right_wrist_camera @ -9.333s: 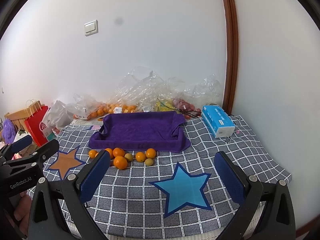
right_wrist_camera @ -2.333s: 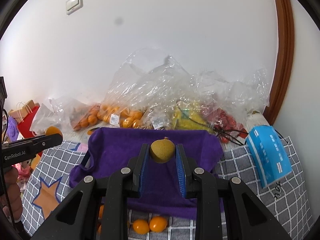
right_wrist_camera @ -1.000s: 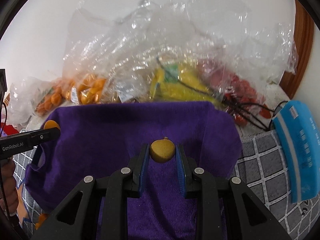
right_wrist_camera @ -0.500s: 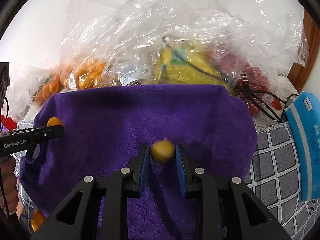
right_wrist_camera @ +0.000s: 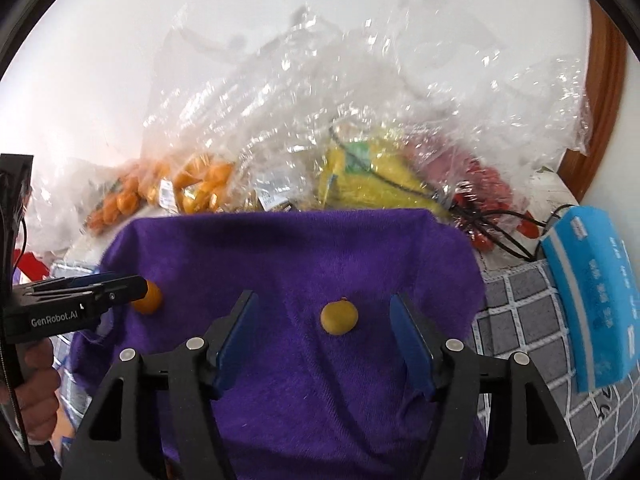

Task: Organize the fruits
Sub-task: 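Open the right gripper onto the towel while the left gripper releases the orange there, then withdraw both open grippers from the towel back toward the fruit row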

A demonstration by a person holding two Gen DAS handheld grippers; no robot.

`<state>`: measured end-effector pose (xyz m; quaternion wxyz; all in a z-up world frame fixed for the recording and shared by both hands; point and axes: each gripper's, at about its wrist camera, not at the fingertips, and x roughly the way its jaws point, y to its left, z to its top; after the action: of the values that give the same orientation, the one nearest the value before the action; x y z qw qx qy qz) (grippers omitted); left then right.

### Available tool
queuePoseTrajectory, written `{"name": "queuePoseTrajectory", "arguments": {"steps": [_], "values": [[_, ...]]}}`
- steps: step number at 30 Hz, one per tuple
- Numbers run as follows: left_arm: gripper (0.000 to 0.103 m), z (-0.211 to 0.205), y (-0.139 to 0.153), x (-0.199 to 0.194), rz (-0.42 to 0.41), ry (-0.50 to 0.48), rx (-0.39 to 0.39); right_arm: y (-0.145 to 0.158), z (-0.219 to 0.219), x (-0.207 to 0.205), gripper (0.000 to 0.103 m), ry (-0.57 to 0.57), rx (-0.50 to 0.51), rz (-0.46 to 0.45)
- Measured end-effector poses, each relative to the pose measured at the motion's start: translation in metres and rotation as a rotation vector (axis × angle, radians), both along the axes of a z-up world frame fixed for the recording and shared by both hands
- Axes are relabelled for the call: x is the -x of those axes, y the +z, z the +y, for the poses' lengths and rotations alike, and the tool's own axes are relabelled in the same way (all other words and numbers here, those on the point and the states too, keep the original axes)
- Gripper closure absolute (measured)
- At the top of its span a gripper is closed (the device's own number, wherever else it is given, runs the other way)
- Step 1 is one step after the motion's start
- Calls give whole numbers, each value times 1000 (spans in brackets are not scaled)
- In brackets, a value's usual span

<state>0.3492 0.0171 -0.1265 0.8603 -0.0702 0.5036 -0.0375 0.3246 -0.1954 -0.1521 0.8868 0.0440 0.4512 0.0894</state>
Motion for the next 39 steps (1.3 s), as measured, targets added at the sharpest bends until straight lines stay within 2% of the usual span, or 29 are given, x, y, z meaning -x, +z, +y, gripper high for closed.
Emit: {"name": "queuePoseTrajectory", "arguments": {"steps": [4,7,9,15,18,26,32,39], "values": [[47,0,22,24,-48,10,-12,16,-1,23,35,-19,33,-10],[47,3,41,48,-106,10,-35,27,-5,41,21,-35,44,-15],[47,2,53,63,-148,7,-50,38,-9,59,20,-43,42,-33],[47,0,77,109,-217,26,-16,59,-16,103,18,-57,80,-85],[47,0,86,134,-242,33,-26,67,-17,126,18,-49,89,-113],[47,1,95,184,-283,27,-29,82,-15,178,18,-62,58,-170],[47,2,94,215,-303,17,-39,82,-19,200,15,-62,-24,-112],[47,6,85,241,-310,20,-32,83,-19,225,15,-67,-63,-185]]}}
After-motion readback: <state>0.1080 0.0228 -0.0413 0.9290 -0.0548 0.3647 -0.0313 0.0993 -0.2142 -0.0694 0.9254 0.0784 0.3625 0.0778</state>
